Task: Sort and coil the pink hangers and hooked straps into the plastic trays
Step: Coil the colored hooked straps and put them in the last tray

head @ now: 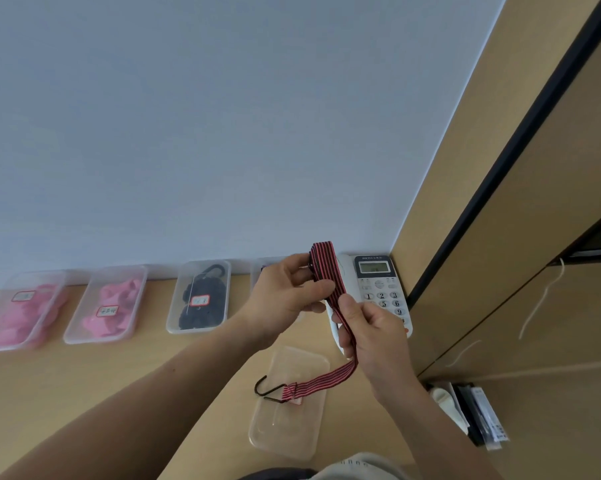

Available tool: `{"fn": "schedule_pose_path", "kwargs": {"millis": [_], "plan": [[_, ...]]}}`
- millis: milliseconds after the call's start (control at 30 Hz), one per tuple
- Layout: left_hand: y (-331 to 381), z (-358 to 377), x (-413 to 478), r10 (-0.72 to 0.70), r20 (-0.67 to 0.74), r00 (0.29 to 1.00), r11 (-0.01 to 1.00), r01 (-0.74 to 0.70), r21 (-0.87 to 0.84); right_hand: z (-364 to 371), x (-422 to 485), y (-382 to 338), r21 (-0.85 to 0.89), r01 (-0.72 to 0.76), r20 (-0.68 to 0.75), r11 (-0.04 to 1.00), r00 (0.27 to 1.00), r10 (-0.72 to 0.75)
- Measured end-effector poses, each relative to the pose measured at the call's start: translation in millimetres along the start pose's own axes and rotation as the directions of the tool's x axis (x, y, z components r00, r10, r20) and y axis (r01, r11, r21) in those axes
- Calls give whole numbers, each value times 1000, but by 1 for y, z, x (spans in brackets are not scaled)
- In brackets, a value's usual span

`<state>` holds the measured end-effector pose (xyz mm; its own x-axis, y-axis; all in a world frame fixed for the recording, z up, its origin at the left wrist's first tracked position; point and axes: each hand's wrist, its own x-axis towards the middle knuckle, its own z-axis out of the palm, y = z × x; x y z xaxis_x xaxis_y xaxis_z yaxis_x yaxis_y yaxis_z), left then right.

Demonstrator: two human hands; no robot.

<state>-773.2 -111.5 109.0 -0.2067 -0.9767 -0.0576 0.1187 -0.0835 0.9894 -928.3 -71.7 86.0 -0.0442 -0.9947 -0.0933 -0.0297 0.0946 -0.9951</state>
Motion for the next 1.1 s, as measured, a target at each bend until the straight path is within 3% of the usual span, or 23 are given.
{"fn": "schedule_pose_path", "kwargs": {"millis": [133, 200, 333, 500, 633, 700, 733, 767, 833, 900, 967, 1100], "plan": [[-3, 4, -4, 170, -28, 985, 948, -155, 277, 0, -2, -3, 29, -10, -2, 1000, 1000, 10], [-6, 5, -6, 283, -22, 959, 871, -247, 425, 0, -2, -6, 59, -25, 14, 998, 1000, 24], [-12, 1, -9, 532, 133, 836, 504, -439, 744, 1, -4, -12, 114, -55, 51, 992, 997, 49], [-14, -7, -5, 670, 382, 637, 126, -605, 786, 3, -4, -16, 130, -99, 105, 987, 991, 85], [-20, -12, -1, 696, 469, 544, 0, -653, 758, 3, -3, -15, 140, -115, 89, 983, 991, 104], [-20, -15, -2, 686, 457, 566, 38, -655, 755, 3, -3, -15, 165, -112, 89, 980, 991, 98], [-20, -14, -4, 662, 405, 630, 133, -631, 764, 3, -3, -15, 179, -107, 88, 978, 992, 93], [-20, -13, -6, 611, 310, 728, 286, -568, 772, 3, -3, -14, 190, -98, 87, 977, 993, 83], [-16, -7, -10, 348, 72, 935, 660, -299, 689, 2, -3, -15, 208, -82, 89, 975, 994, 64], [-10, -3, -9, 10, -59, 998, 924, 13, 382, 2, -2, -15, 215, -70, 95, 974, 994, 50], [-5, -1, -8, -194, -25, 981, 971, 196, 136, 1, -2, -14, 199, -55, 97, 978, 995, 37], [1, 3, -8, -145, 51, 988, 988, 141, 67, 3, -1, -11, 142, -36, 94, 989, 995, 23]]}}
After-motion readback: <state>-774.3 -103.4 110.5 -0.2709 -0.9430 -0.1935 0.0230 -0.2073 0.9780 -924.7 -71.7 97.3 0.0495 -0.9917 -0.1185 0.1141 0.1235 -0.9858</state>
